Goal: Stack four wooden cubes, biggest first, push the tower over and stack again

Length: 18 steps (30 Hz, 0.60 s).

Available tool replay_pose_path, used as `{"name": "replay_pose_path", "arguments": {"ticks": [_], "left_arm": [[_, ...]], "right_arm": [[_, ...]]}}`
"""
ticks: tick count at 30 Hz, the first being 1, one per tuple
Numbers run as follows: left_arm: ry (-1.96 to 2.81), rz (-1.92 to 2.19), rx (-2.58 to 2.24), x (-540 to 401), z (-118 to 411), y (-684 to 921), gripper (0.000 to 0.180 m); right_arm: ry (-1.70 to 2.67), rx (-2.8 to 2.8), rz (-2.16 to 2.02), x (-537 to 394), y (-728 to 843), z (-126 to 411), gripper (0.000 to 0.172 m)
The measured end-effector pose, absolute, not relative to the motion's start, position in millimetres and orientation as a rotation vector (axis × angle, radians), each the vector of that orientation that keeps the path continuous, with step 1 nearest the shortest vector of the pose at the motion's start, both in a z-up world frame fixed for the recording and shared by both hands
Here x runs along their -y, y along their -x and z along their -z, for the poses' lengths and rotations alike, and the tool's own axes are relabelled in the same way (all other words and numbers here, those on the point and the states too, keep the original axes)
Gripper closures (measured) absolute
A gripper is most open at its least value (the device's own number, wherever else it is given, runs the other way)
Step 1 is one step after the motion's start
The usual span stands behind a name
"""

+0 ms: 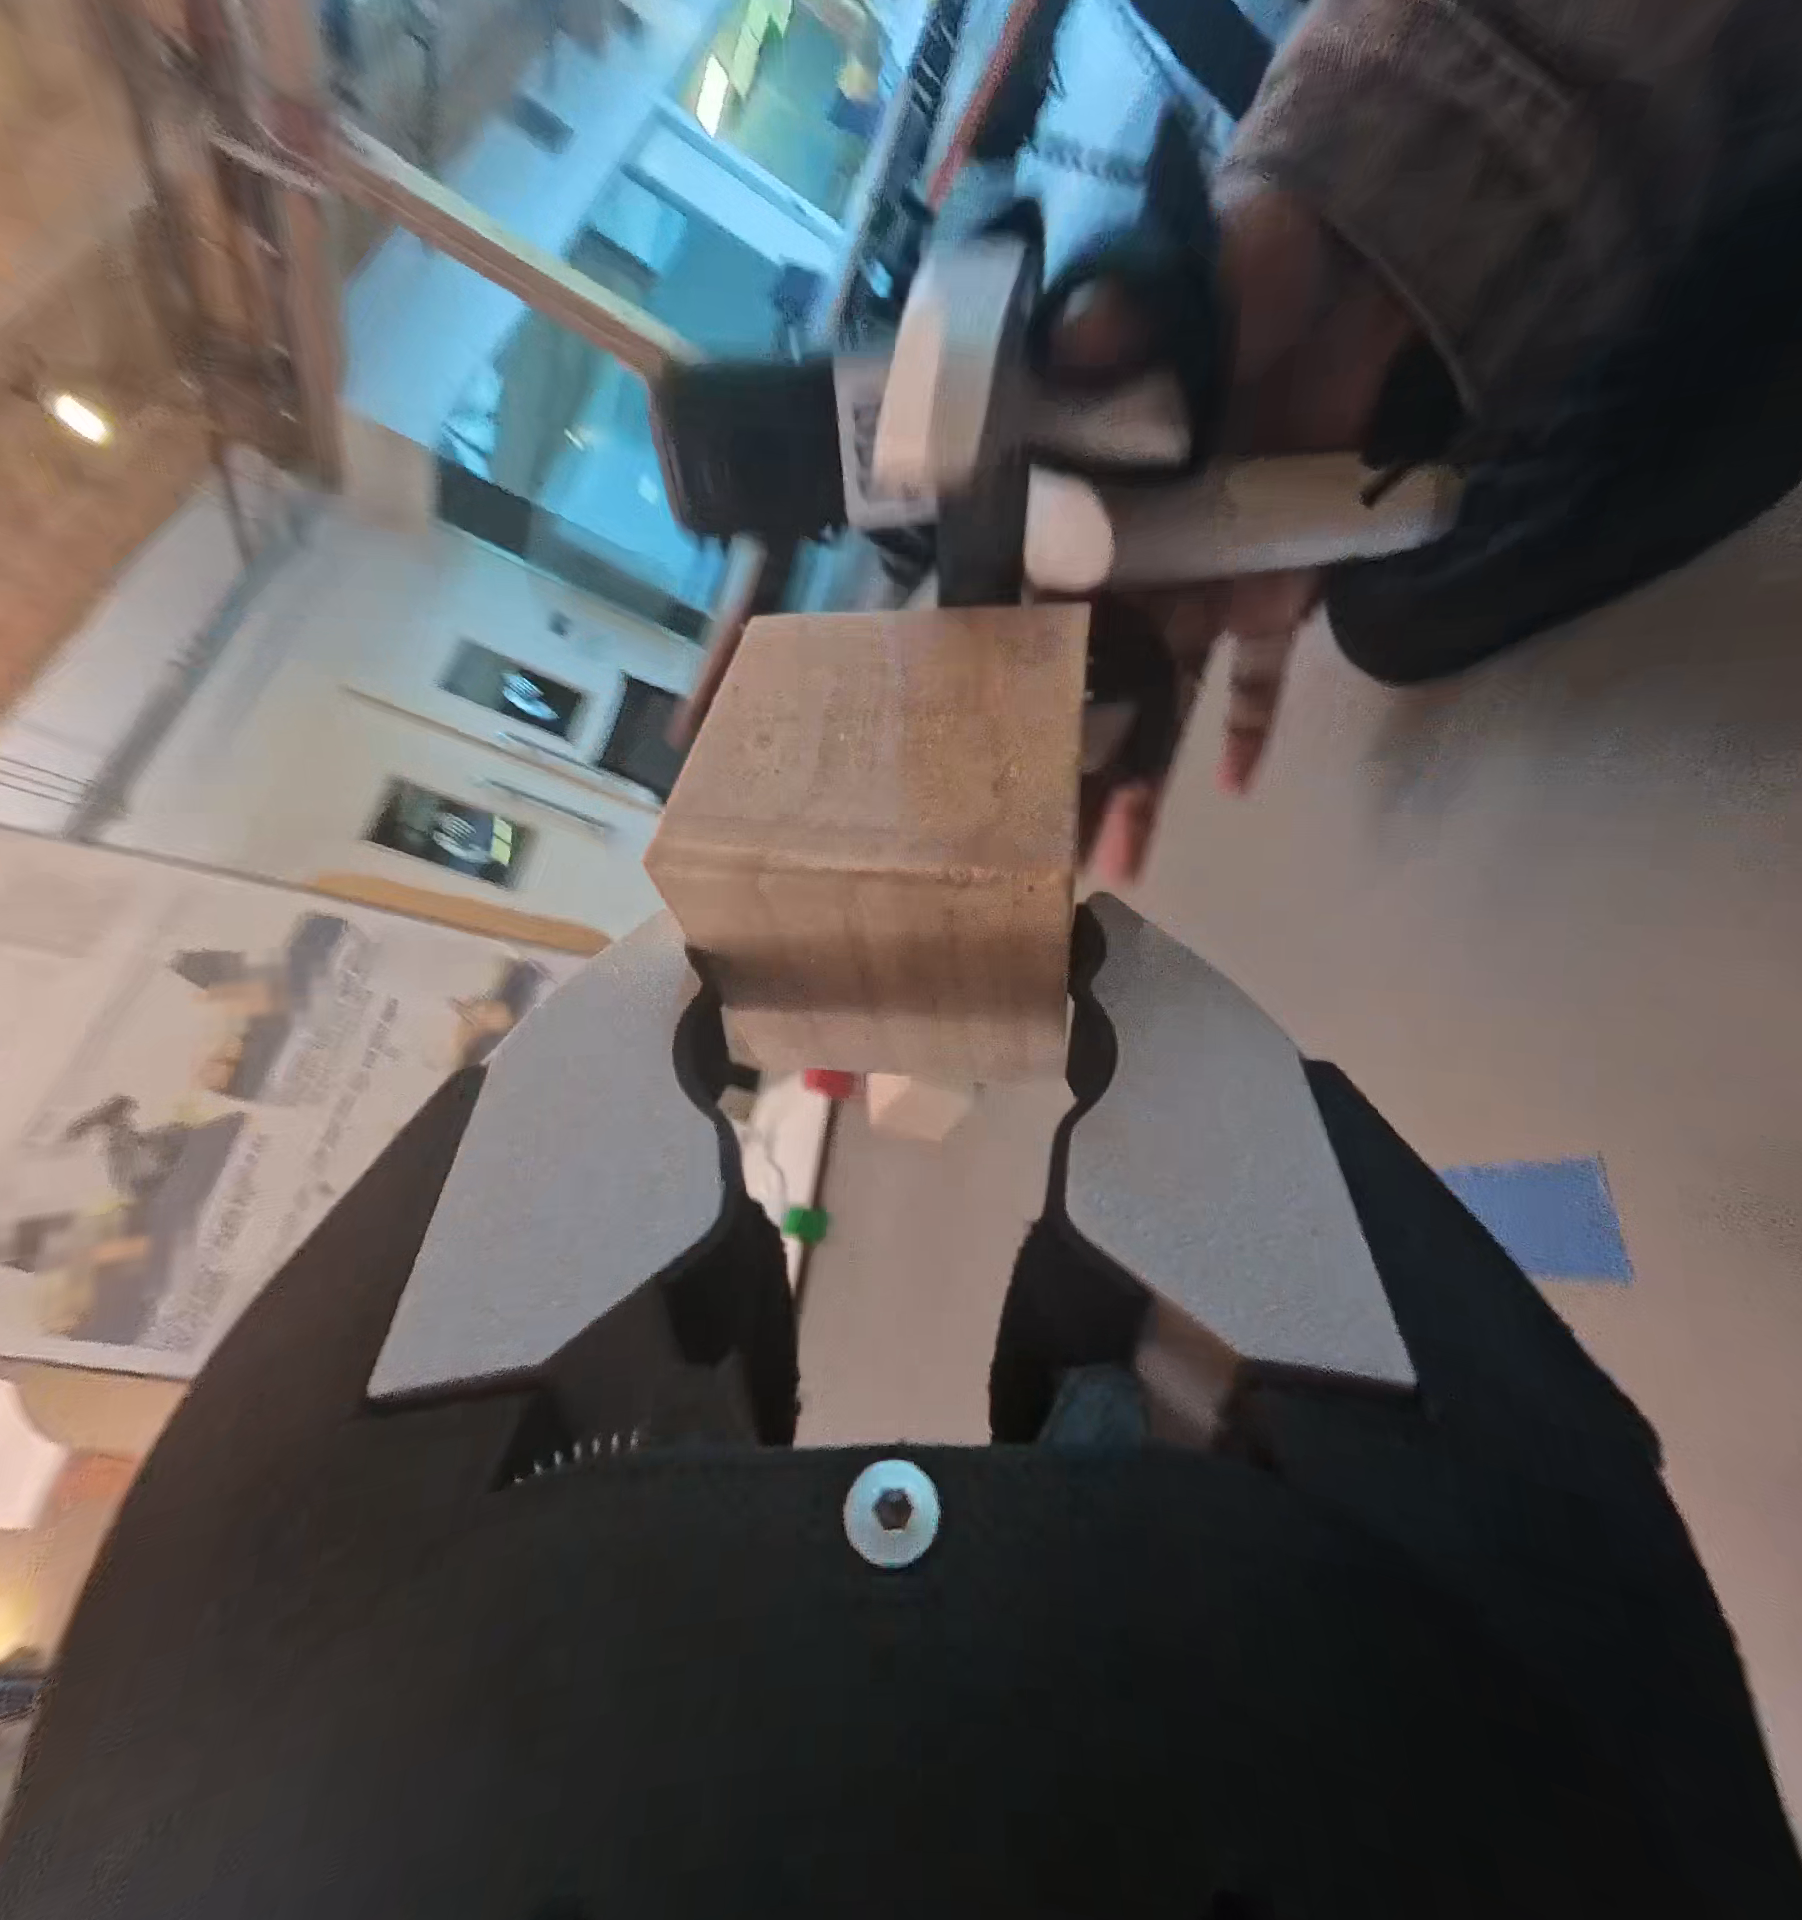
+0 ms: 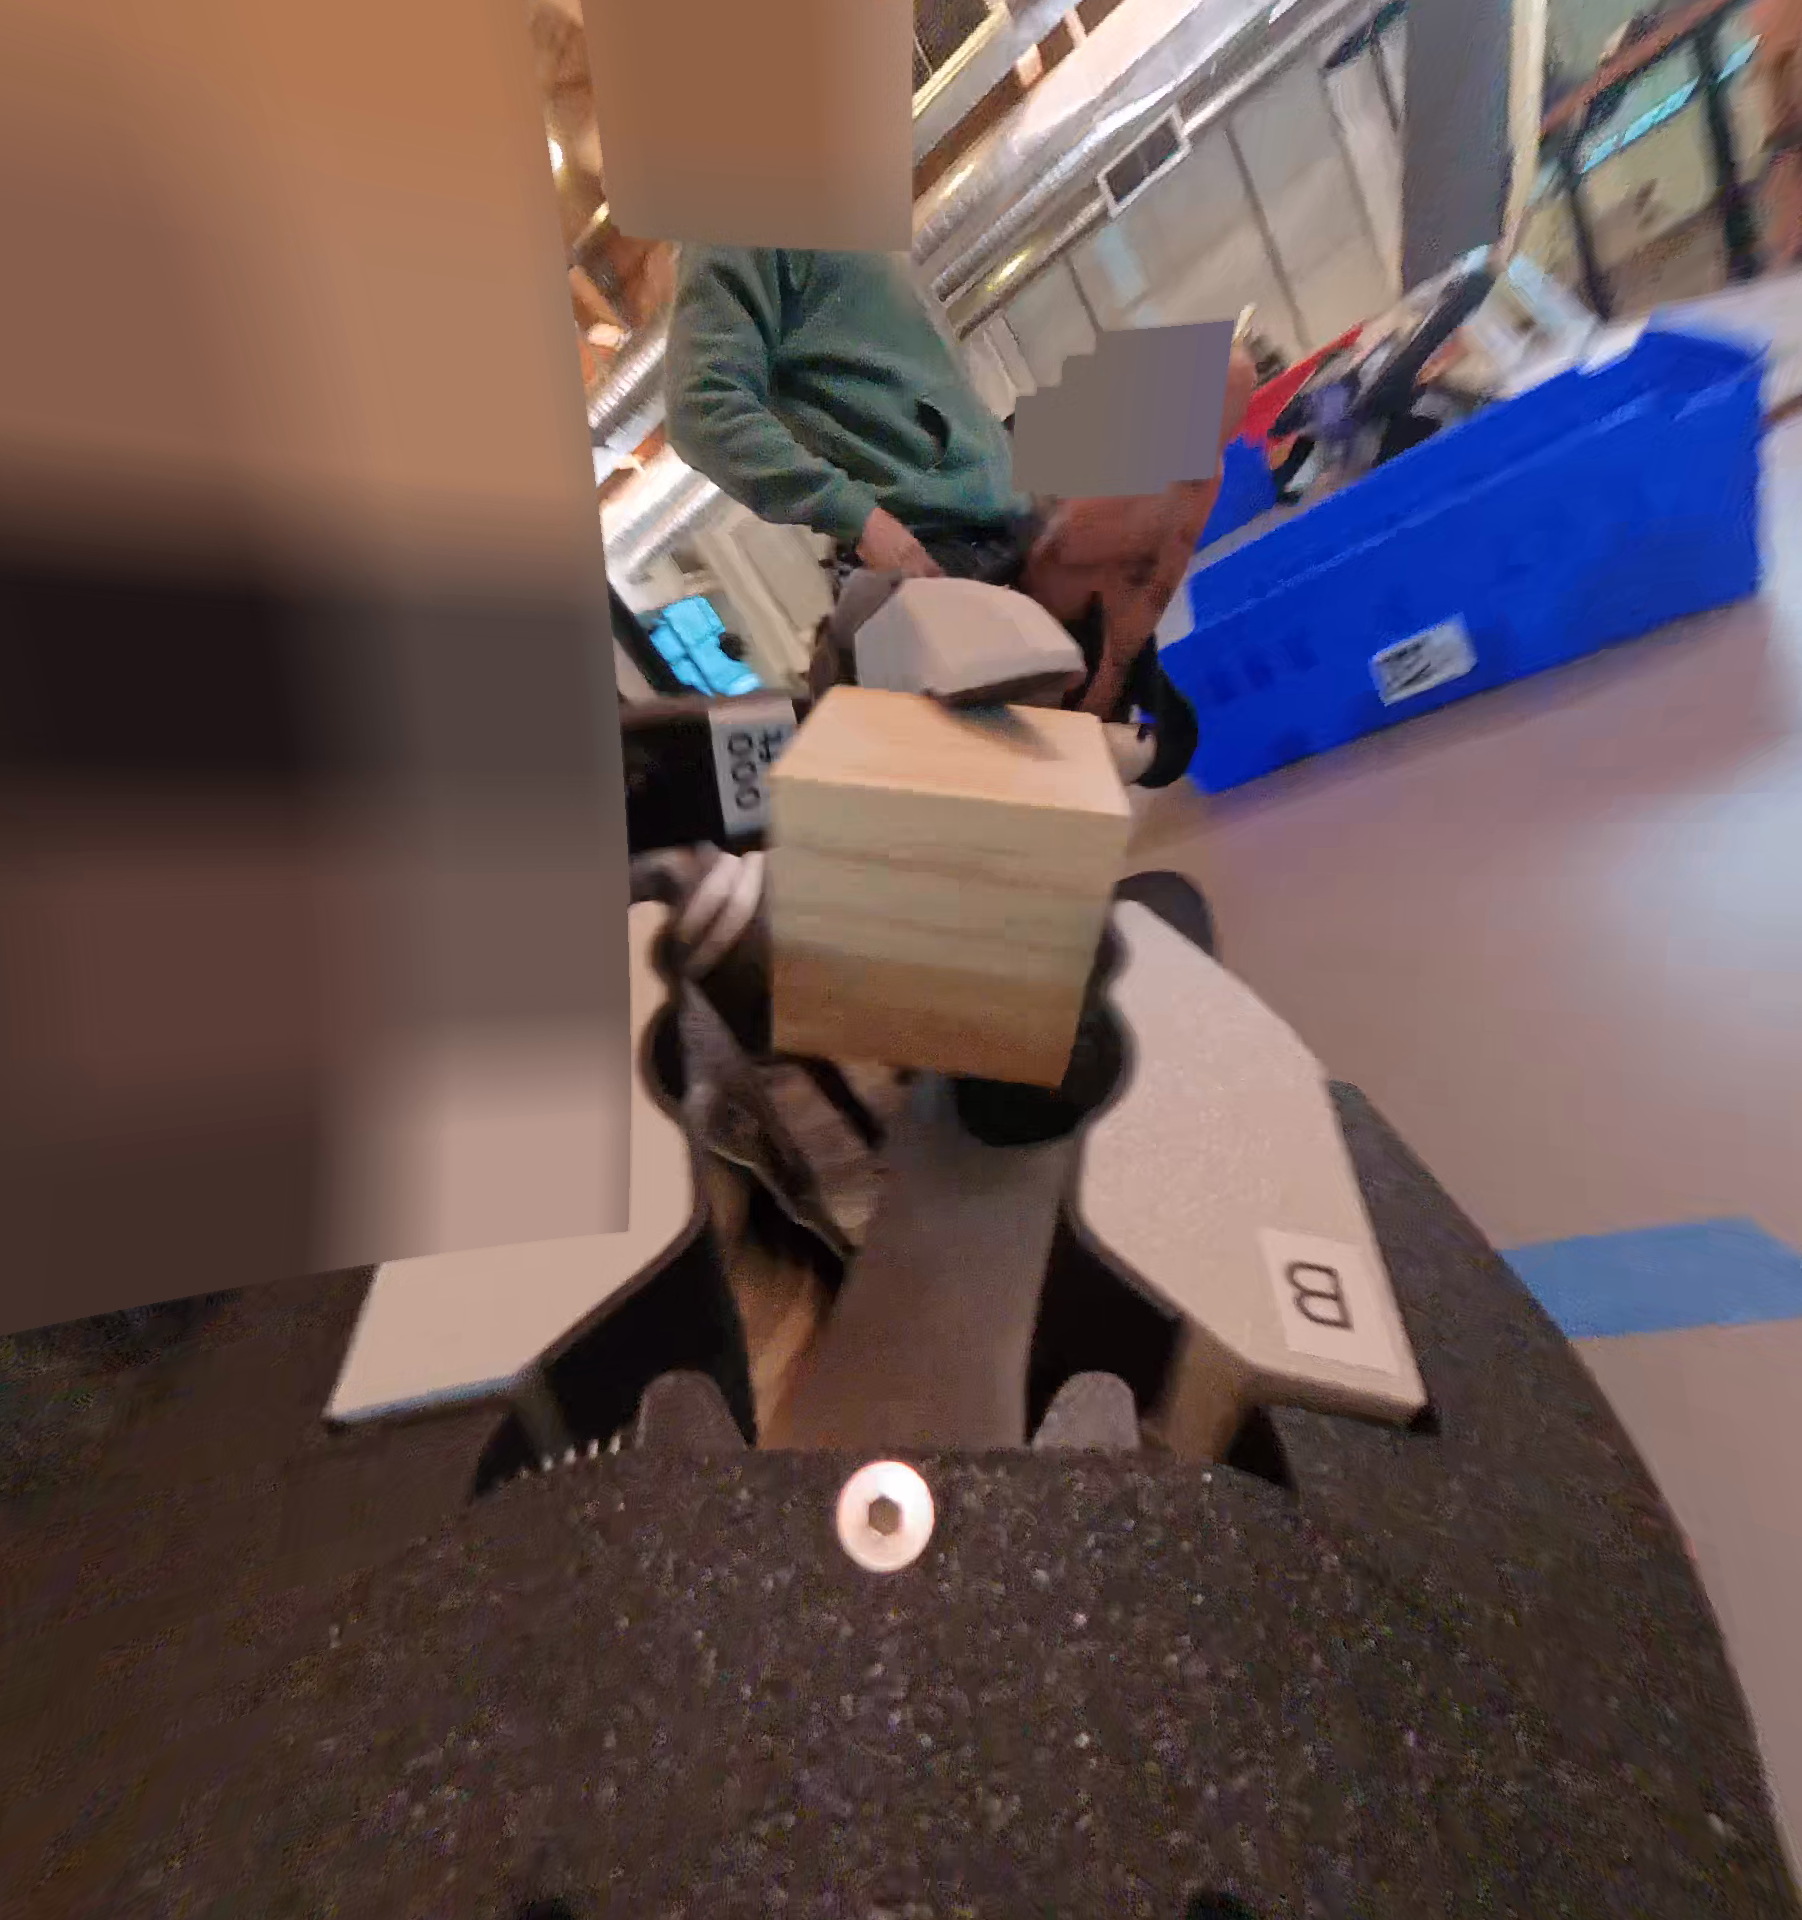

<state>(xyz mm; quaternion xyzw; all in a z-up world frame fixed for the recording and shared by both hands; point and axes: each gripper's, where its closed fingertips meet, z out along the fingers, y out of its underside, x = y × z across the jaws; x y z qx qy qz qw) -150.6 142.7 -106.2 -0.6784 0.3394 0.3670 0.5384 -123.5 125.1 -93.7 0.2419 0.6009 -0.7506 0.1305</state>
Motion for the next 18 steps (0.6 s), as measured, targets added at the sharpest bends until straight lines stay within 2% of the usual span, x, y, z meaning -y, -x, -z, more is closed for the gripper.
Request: {"name": "replay_pose_path", "arguments": {"ticks": [1, 4, 6, 11, 18], "left_arm": [[1.686, -0.851, -0.788, -138, 106, 161, 0.117], [1.976, -0.798, -0.753, -118, 114, 206, 0.117], [2.272, -0.654, -0.722, -98, 138, 234, 0.117], [2.848, -0.313, -0.724, -50, 194, 273, 0.118], [3.108, -0.233, -0.852, -33, 225, 284, 0.117]], "right_arm": [[-0.685, -1.839, 2.230, -132, 127, 91, 0.086], [-0.683, -2.279, 2.346, -161, 146, 99, 0.067], [-0.683, -2.477, 2.412, -179, 158, 104, 0.059], [-0.728, -2.523, 2.454, -192, 165, 125, 0.055], [-0.665, -2.658, 2.389, -188, 162, 133, 0.052]]}}
